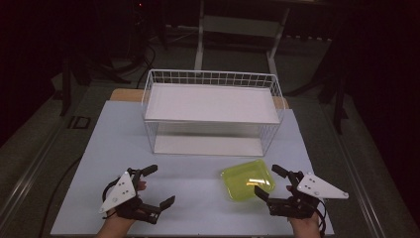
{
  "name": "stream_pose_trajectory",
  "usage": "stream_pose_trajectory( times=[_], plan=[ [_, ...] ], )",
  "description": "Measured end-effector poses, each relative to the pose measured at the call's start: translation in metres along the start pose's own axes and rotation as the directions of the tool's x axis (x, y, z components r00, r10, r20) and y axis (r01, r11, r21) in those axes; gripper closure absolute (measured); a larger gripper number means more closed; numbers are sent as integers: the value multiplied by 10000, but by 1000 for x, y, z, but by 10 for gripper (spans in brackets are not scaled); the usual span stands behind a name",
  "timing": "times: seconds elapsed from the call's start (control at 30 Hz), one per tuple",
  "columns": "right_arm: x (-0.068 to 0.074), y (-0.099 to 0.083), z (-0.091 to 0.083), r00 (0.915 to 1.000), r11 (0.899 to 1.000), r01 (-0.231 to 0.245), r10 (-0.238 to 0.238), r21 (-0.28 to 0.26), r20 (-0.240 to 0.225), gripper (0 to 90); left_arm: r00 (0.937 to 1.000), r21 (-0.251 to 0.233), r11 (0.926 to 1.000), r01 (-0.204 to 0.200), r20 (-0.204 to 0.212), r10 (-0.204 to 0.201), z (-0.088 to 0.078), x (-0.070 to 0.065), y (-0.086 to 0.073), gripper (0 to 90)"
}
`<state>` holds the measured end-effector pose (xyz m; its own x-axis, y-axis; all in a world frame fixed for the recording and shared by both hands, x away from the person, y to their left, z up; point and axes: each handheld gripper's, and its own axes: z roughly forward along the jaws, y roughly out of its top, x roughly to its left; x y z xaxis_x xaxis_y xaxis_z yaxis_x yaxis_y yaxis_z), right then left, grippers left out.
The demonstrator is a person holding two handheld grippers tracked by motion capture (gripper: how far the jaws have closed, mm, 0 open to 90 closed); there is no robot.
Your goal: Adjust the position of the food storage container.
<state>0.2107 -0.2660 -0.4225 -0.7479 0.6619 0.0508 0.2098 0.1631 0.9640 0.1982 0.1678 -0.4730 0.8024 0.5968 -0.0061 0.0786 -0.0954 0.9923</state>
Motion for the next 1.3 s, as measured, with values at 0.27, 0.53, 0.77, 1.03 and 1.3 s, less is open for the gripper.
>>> stream_pose_trajectory(
  times=[0.27,0.53,0.77,1.03,1.3],
  plan=[
    [12,3,0,9997,9993,235,-236,283,14,124,10000,-87,9999,51,13,-50,0,-1,1,0],
    [14,-15,6,9995,9915,115,-76,1300,-303,287,9999,-40,10000,-51,105,51,0,-3,1,0],
    [16,-37,12,9996,9703,273,-241,2404,-163,510,9999,-53,10000,-22,157,23,0,-2,1,0],
    [14,-50,21,9998,9422,138,-95,3349,-145,759,9997,53,10000,-80,246,78,1,-3,0,0],
    [15,-58,35,9979,9119,623,-490,4056,-432,899,9994,115,9999,-102,318,98,3,-3,-1,0]
  ],
)
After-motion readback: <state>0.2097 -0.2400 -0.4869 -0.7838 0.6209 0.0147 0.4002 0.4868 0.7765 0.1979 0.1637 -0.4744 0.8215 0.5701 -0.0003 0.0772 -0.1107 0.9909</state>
